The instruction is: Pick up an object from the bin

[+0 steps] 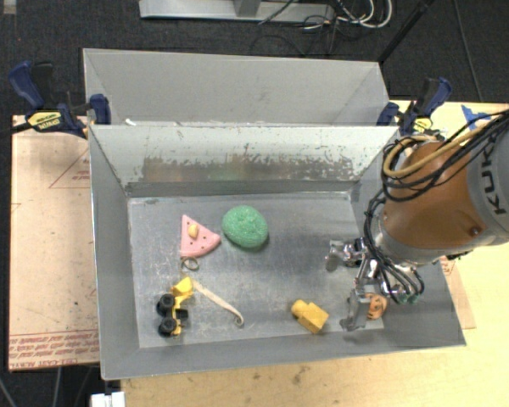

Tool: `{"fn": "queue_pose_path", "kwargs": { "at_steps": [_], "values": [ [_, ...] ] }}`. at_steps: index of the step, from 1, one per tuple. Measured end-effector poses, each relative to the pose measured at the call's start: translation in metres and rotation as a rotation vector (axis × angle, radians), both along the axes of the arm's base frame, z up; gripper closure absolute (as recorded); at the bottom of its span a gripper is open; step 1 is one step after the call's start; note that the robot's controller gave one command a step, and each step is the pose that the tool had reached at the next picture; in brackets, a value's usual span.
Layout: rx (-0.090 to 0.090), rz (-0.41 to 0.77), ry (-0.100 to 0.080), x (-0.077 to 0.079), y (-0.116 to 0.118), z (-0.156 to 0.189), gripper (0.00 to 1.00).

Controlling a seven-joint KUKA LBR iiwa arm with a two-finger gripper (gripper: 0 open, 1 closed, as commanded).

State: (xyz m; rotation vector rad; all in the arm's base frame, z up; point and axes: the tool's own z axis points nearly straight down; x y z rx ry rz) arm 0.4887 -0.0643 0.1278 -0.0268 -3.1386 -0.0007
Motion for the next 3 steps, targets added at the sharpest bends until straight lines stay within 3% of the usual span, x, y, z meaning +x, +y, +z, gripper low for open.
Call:
{"fn": "queue_pose_path", "kwargs": {
  "at_steps": [1,2,3],
  "values": [
    [0.001,0.037,-0.003,-0.003,-0.018,0.001,0.00],
    [0.000,0.370,-0.005,-0.001,-0.037,-0.023,0.00],
    [0.001,0.325,-0.006,0.014,-0.051,-0.042,0.00]
  ]
}}
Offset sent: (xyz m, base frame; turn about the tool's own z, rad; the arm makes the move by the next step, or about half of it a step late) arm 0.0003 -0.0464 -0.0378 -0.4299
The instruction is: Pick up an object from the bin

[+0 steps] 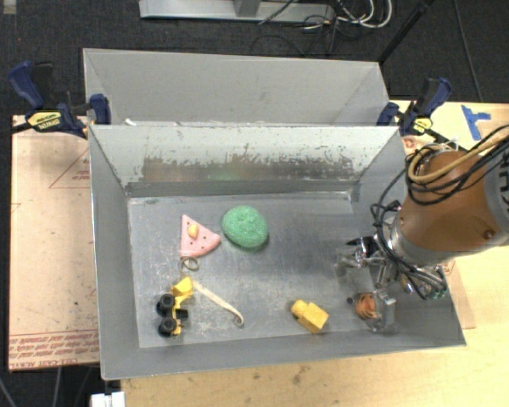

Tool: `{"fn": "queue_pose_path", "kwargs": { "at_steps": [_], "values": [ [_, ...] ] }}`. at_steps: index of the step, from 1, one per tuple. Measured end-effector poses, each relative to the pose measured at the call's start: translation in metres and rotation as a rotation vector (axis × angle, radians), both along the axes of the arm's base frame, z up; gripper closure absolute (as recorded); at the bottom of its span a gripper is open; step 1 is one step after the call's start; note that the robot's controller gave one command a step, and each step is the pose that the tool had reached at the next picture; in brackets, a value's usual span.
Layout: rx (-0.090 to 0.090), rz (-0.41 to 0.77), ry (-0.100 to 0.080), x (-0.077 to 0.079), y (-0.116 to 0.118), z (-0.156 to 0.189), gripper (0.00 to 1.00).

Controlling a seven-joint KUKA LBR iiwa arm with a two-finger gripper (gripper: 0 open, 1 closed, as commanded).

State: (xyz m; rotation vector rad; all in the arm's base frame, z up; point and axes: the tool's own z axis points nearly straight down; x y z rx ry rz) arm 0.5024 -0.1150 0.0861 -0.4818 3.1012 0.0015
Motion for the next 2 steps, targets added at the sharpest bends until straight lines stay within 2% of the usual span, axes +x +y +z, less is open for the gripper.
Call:
{"fn": "queue_pose_path", "kwargs": {
  "at_steps": [1,2],
  "values": [
    [0.010,-0.149,0.004,-0.0038,-0.0073,-0.0065,0.00],
    [0.005,-0.111,0.001,-0.0051,-0.0129,-0.0077,0.00]
  ]
}}
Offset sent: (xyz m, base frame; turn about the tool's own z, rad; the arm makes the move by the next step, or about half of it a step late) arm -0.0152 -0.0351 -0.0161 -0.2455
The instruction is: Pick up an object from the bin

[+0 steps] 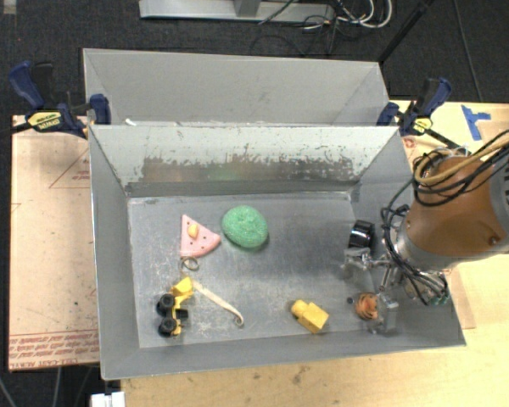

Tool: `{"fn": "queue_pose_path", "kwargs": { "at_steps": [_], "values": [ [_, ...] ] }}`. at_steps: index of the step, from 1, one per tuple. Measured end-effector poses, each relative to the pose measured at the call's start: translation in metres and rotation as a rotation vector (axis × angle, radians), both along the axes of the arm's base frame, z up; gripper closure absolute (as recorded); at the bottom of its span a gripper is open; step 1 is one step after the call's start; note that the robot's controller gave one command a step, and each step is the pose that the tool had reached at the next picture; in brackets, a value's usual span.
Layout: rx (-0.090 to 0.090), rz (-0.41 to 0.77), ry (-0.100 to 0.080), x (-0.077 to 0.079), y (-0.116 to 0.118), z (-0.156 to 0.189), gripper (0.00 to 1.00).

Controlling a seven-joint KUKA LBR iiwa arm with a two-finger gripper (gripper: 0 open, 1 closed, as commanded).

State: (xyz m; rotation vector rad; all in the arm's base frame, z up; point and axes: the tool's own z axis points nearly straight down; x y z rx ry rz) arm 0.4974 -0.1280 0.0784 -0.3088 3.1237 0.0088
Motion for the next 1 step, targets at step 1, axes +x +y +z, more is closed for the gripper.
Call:
{"fn": "queue_pose_path", "kwargs": {
  "at_steps": [1],
  "values": [
    [-0.006,-0.098,0.002,-0.0013,-0.0017,-0.0068,1.00]
  ]
}}
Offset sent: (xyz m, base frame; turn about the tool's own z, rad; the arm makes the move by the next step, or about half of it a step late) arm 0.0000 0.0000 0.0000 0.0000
